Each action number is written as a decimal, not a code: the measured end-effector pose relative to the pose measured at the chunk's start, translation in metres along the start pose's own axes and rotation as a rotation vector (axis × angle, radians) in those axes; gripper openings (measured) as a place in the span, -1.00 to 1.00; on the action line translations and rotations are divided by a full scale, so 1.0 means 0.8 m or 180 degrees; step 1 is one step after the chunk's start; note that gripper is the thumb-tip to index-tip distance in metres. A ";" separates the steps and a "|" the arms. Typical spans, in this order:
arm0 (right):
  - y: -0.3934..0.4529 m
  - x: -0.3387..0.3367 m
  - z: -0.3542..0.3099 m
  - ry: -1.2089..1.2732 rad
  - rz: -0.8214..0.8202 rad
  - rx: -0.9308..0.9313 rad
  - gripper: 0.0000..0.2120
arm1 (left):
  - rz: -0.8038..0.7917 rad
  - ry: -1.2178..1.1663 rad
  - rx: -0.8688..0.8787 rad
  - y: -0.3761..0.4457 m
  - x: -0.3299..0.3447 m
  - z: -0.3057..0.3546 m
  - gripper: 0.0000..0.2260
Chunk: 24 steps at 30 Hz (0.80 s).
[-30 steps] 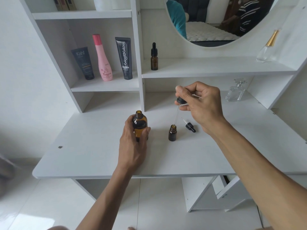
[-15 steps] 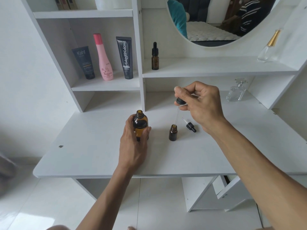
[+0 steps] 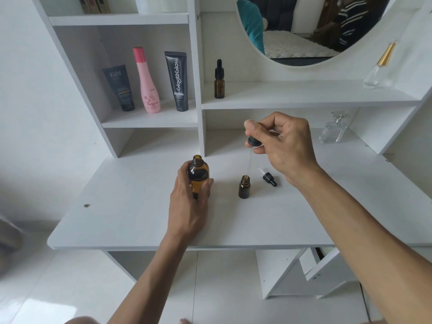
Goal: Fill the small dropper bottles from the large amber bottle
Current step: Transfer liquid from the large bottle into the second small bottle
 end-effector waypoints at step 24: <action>-0.001 0.001 0.004 -0.0104 -0.0010 -0.0041 -0.79 | -0.0030 -0.0036 0.0004 0.001 0.000 -0.002 -0.59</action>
Point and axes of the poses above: each hand's wrist, its own y-axis towards the middle knuckle, its own x-axis out of the palm, z = x × y, the point moved 2 cm from there along y, towards the middle knuckle, and after that the axes turned 7 degrees about y, right-handed, at the moved point
